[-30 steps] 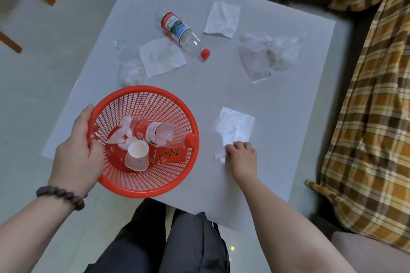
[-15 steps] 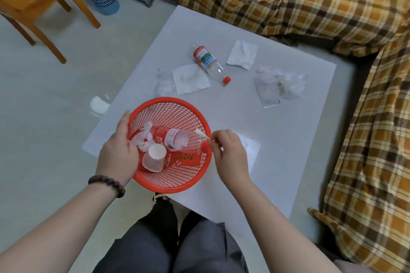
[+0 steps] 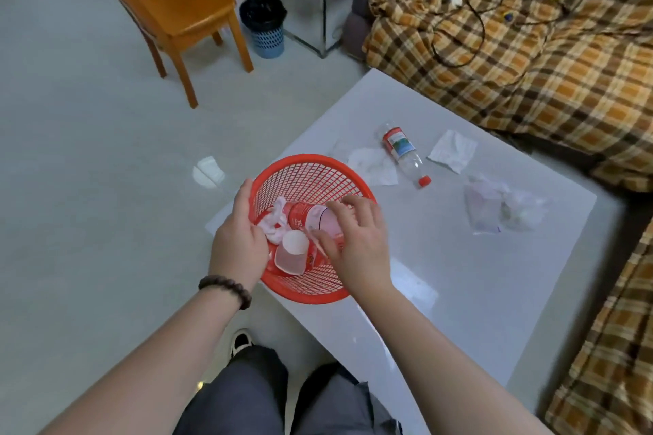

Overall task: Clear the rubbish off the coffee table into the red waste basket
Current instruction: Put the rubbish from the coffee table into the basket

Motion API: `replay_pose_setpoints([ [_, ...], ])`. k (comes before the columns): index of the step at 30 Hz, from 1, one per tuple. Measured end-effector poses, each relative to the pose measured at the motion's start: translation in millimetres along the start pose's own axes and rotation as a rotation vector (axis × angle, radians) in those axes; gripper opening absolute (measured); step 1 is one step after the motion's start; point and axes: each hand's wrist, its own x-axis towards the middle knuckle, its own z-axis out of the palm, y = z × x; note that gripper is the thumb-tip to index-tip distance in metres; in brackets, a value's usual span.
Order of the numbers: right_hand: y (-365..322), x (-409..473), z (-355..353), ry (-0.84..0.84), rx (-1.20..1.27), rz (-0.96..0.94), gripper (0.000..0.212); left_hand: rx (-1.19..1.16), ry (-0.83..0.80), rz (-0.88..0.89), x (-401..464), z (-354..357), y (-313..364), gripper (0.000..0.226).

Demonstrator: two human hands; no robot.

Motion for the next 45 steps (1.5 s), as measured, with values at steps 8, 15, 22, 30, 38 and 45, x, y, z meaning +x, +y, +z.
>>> replay_pose_setpoints([
  [8, -40, -2, 43, -0.275, 0.229, 0.338, 0.084, -0.049, 0.047, -0.122, 34, -62, -75, 0.06],
  [15, -153, 28, 121, -0.294, 0.467, 0.419, 0.064, -0.132, 0.057, -0.176, 100, -138, -165, 0.059],
  [22, -243, 68, 181, -0.204, 0.473, 0.439, 0.062, -0.151, 0.025, -0.165, 166, -203, -227, 0.058],
  [30, -258, 113, 205, -0.131, 0.447, 0.474, 0.06, -0.177, -0.033, -0.113, 231, -210, -237, 0.057],
  [38, -229, 184, 239, -0.018, 0.51, 0.572, 0.057, -0.119, -0.115, -0.045, 324, -171, -215, 0.055],
  [45, -181, 277, 252, 0.129, 0.566, 0.715, 0.058, -0.046, -0.241, 0.09, 442, -122, -152, 0.055],
])
